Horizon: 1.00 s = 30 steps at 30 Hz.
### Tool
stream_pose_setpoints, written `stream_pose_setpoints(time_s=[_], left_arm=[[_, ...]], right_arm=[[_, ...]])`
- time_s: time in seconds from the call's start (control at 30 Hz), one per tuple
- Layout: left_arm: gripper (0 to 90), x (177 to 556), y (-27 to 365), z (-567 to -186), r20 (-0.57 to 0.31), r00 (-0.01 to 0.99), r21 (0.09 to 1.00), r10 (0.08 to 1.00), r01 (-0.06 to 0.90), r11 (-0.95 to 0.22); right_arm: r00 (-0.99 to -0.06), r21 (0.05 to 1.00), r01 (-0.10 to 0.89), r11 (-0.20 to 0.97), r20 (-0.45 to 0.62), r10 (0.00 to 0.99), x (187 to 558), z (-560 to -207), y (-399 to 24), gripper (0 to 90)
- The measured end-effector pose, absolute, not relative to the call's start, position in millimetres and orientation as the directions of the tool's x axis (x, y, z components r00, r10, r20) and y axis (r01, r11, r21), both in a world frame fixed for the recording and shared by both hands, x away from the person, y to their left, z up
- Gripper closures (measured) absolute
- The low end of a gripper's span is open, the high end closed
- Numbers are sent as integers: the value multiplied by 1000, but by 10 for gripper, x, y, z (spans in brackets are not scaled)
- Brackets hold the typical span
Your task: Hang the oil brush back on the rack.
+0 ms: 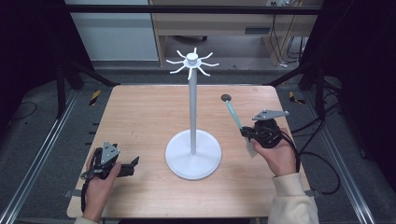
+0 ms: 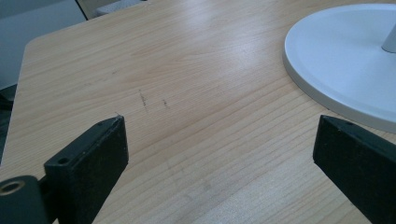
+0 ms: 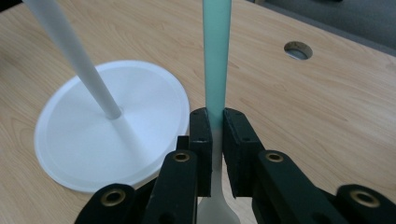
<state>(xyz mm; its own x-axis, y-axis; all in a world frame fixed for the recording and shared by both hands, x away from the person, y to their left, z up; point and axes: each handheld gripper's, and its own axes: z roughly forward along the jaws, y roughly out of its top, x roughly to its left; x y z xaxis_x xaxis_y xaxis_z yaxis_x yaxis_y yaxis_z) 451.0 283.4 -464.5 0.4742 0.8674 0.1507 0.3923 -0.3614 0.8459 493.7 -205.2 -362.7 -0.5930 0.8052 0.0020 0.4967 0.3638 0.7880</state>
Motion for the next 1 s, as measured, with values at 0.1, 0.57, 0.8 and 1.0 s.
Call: stream_pose_setpoints(time_s=[0.1,0.57,0.8,1.0], left_arm=[[29,4509,2825,-4645,148,475,848,868,390,-358],[29,4510,2829,-4644,147,474,849,868,391,-357],[28,4510,2829,-4643,145,474,849,868,391,-355],[28,4511,2839,-4642,142,472,850,870,392,-351]], right_arm=[[-587,804,478,354,-7,809,4899,-3612,-2028,823],[-554,861,425,279,4,833,4849,-3599,-2058,823],[-559,876,408,256,18,829,4827,-3576,-2083,823],[-562,893,382,236,21,827,4801,-3539,-2093,823]])
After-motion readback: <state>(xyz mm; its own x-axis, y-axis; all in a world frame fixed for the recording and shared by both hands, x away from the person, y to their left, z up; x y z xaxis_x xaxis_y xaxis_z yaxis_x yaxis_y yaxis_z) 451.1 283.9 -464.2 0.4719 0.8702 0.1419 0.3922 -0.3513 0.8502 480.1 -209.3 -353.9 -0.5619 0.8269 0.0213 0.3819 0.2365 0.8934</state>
